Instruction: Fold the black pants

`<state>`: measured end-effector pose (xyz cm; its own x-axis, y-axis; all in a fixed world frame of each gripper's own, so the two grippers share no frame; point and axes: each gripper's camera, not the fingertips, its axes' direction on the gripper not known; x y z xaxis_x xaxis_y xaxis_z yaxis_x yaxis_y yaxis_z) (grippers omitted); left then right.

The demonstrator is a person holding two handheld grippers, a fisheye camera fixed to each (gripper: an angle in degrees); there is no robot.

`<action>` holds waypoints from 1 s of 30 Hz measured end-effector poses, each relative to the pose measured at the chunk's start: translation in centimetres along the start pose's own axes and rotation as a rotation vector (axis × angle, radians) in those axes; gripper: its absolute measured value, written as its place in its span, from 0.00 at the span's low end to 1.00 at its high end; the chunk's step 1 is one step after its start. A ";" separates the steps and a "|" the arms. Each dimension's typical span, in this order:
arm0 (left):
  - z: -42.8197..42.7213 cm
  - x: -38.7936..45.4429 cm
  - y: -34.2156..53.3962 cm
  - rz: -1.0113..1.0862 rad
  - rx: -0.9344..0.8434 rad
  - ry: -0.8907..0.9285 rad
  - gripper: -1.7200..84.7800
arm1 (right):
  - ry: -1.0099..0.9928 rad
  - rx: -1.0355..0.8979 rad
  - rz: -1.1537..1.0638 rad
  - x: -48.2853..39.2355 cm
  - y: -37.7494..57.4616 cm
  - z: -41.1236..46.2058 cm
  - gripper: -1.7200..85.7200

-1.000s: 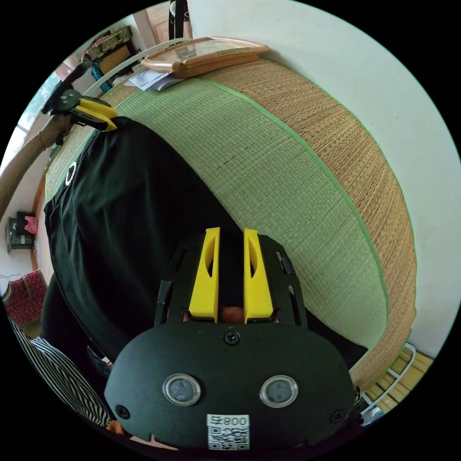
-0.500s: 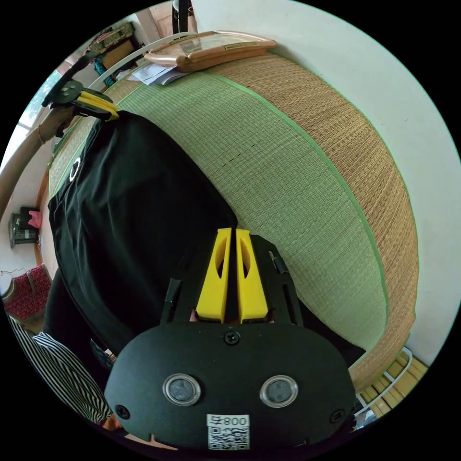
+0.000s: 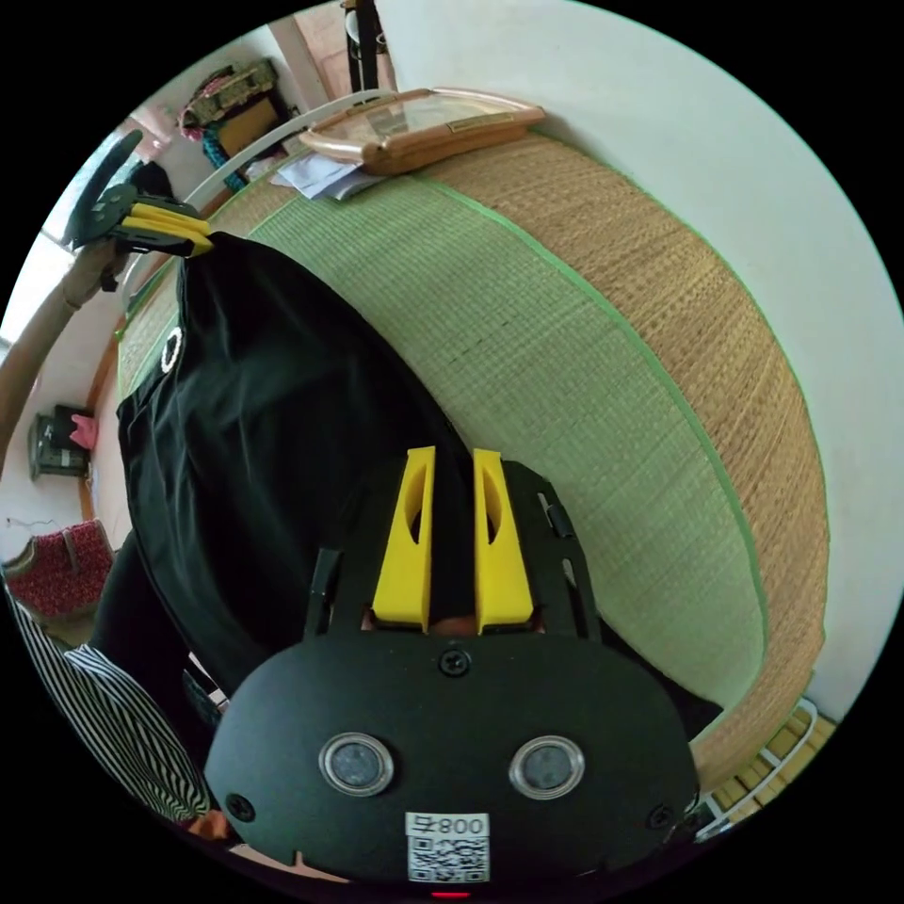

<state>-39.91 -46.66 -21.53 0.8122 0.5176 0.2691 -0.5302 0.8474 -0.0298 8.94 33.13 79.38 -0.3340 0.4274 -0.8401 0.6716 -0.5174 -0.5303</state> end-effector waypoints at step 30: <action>-9.1 9.3 6.8 -0.047 0.061 0.023 0.03 | 0.058 -0.070 0.018 -5.4 -5.5 -10.3 0.02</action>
<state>-33.77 -34.99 -27.98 0.8418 0.4803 0.2465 -0.5043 0.8625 0.0415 13.87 41.31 87.95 -0.2841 0.4616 -0.8404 0.7226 -0.4730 -0.5041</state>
